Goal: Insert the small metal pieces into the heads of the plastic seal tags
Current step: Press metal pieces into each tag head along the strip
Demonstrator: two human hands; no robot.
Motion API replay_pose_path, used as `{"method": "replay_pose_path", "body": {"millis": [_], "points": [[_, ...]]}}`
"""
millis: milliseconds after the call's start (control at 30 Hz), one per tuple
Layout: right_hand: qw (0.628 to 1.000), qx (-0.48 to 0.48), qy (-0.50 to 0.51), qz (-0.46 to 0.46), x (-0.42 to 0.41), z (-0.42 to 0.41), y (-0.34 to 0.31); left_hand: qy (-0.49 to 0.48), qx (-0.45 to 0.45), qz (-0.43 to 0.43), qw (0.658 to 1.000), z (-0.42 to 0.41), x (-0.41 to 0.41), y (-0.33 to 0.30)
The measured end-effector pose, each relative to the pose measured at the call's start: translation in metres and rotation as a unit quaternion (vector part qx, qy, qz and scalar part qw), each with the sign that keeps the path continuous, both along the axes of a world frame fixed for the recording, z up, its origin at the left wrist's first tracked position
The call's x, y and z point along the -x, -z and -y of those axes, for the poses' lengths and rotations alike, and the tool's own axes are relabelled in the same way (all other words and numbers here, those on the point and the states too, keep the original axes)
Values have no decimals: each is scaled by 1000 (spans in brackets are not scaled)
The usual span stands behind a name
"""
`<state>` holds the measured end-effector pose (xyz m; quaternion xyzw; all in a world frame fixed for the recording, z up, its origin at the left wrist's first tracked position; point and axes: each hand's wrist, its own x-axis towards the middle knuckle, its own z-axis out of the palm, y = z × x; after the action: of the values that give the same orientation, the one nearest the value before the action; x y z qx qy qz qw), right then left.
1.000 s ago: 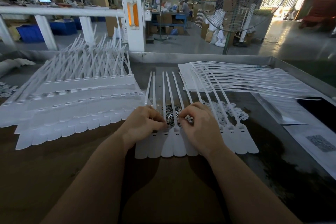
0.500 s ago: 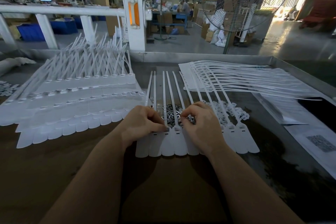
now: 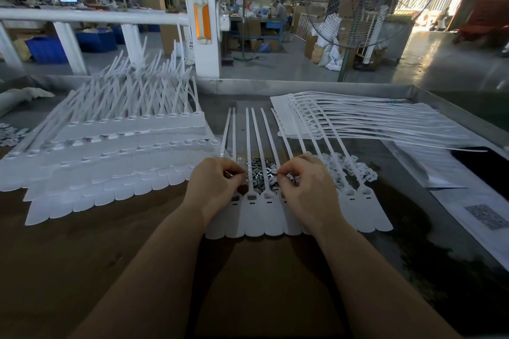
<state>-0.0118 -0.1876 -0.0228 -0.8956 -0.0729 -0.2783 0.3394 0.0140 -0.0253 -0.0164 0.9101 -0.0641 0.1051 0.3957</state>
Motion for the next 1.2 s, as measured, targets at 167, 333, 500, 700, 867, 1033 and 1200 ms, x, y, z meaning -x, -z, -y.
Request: {"method": "replay_pose_path", "body": {"millis": [167, 333, 500, 700, 867, 1033, 1200], "points": [[1000, 5, 13, 10, 1, 1, 0, -19, -42, 25, 999, 5, -4, 4], [1000, 9, 18, 11, 0, 2, 1, -6, -58, 3, 998, 7, -7, 5], [1000, 17, 23, 5, 0, 2, 1, -9, -54, -6, 998, 9, -10, 4], [1000, 13, 20, 1, 1, 1, 1, -18, -51, 5, 999, 10, -10, 4], [1000, 20, 20, 3, 1, 1, 1, -19, -50, 0, 999, 9, -9, 5], [1000, 23, 20, 1, 1, 1, 1, -11, -43, -22, 999, 7, -9, 5], [999, 30, 23, -1, -1, 1, 1, -12, -39, -43, 998, 8, -15, 8]]}}
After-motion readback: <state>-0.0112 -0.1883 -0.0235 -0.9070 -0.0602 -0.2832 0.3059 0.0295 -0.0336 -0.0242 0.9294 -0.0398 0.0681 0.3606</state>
